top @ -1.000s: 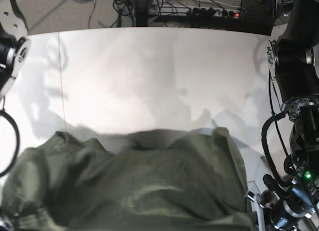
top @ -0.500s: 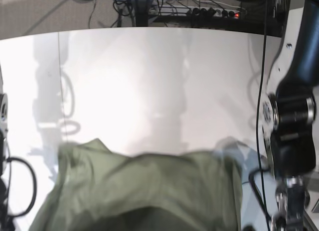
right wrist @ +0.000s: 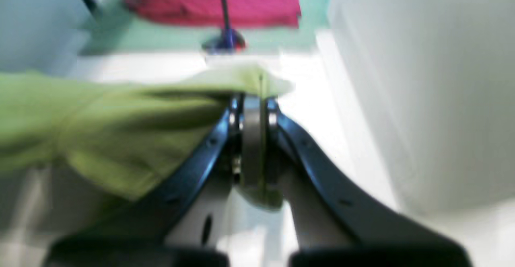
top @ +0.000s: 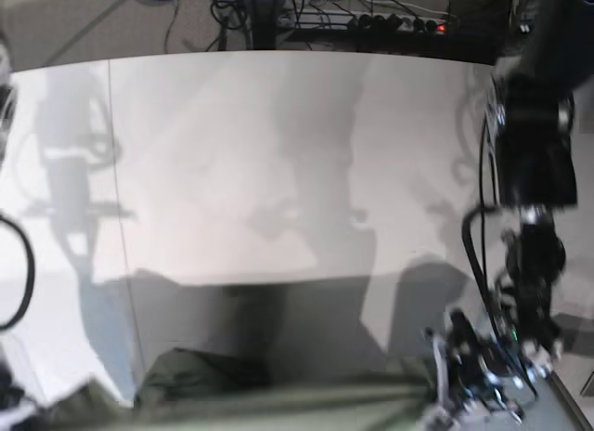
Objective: Layout the t-shirt on the table in an organized manner, then fold the t-shirt properly
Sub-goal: 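Swing the held shirt with both grippers and lower it onto the table, then lay the shirt flat and release it from both grippers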
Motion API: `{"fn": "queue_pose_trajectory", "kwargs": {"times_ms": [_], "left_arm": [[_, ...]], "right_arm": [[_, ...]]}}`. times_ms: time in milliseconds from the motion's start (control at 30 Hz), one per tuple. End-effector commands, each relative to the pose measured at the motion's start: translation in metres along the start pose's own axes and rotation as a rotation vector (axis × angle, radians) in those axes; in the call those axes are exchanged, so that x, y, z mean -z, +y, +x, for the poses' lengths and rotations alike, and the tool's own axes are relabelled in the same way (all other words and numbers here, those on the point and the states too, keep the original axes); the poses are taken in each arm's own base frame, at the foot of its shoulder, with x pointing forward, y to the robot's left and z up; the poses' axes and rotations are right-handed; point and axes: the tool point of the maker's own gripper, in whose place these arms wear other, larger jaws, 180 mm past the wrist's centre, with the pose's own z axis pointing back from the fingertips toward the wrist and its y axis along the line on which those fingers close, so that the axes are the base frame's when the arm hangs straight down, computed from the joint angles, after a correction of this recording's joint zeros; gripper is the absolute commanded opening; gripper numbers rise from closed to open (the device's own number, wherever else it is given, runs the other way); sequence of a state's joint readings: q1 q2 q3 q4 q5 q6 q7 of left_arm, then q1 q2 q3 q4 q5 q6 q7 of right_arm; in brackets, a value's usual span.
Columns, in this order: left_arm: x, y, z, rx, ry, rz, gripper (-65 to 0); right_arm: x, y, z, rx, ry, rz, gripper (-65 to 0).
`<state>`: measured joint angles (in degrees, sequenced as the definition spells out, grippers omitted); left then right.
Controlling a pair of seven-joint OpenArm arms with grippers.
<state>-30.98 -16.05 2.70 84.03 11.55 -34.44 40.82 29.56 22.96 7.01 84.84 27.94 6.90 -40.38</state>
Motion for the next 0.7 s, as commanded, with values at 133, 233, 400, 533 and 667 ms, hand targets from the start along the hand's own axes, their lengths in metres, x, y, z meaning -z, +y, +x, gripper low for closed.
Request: {"fn": "queue_pose_trajectory", "kwargs": {"times_ms": [133, 233, 400, 533, 667], "left_arm": [[-0.010, -0.026, -0.022, 0.004, 0.007, -0.015, -65.0], [-0.012, -0.053, -0.045, 0.001, 0.050, -0.064, -65.0], [-0.018, -0.074, -0.085, 0.057, 0.151, -0.090, -65.0], [-0.020, -0.101, -0.106, 0.127, 0.210, -0.138, -65.0], [-0.028, -0.127, -0.128, 0.201, 0.255, -0.204, -65.0]], "right_arm": [[-0.022, -0.011, -0.065, 0.112, 0.055, -0.027, -65.0], [-0.033, -0.011, -0.120, 0.168, 0.151, -0.042, -65.0], [-0.050, 0.001, -0.182, 0.227, 0.266, -0.043, -65.0], [-0.062, 0.008, -0.213, 0.244, 0.328, -0.041, -65.0], [-0.074, 0.011, -0.238, 0.256, 0.380, -0.044, -65.0]]}}
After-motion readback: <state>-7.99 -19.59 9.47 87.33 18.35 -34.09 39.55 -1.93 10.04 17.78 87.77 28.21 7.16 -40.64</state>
